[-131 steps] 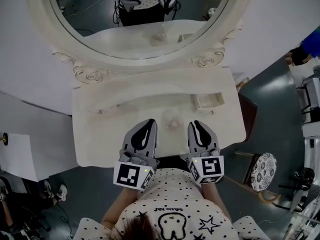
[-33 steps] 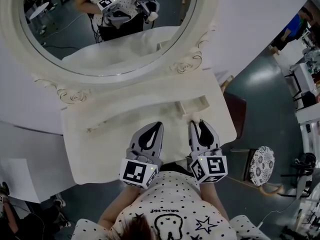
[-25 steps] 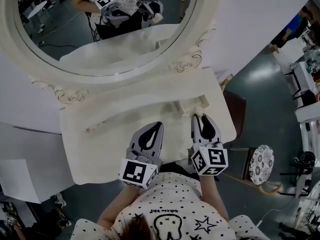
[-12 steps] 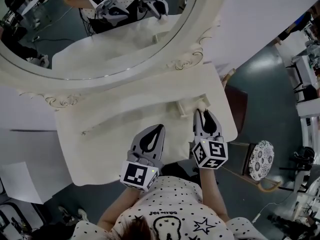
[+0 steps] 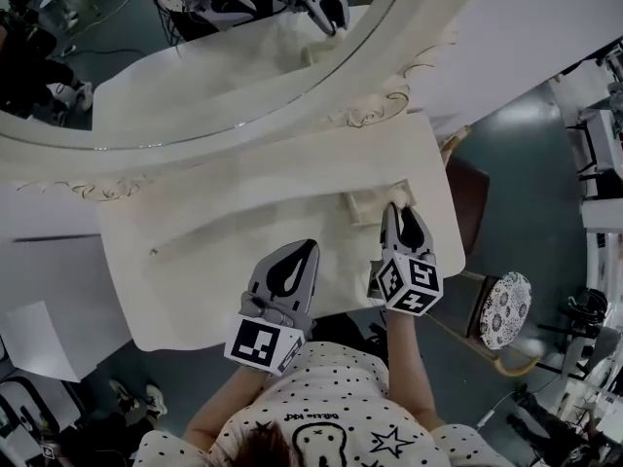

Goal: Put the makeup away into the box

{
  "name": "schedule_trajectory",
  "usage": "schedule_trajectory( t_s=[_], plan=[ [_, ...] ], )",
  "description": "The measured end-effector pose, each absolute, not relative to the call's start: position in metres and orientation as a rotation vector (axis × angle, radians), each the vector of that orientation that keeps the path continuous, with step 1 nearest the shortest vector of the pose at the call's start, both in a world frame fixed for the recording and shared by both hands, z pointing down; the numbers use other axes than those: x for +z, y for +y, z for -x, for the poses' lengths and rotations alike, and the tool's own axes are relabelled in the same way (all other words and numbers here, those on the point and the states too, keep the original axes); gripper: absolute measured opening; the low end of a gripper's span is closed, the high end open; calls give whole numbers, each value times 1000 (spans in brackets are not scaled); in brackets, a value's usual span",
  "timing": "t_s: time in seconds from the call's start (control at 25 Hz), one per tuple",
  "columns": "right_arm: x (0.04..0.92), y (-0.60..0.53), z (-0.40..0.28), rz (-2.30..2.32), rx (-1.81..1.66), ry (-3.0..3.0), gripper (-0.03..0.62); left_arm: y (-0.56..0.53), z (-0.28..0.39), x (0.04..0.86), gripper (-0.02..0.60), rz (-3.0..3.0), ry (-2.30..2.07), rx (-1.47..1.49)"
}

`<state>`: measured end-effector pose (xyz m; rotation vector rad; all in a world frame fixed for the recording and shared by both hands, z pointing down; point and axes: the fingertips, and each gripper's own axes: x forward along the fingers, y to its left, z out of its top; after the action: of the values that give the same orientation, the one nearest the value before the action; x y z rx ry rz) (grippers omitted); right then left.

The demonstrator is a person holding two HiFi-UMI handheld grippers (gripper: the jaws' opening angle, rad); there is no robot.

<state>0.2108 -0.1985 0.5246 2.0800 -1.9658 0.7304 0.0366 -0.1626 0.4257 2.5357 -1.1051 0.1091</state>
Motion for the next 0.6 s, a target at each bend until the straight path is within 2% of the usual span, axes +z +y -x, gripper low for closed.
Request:
schedule_trajectory(
  t_s=[0.6],
  plan=[
    [562,-210,-214,-2061,861,-1883,114,-180,-43,421,-5,-2518,-1119,93]
  ],
)
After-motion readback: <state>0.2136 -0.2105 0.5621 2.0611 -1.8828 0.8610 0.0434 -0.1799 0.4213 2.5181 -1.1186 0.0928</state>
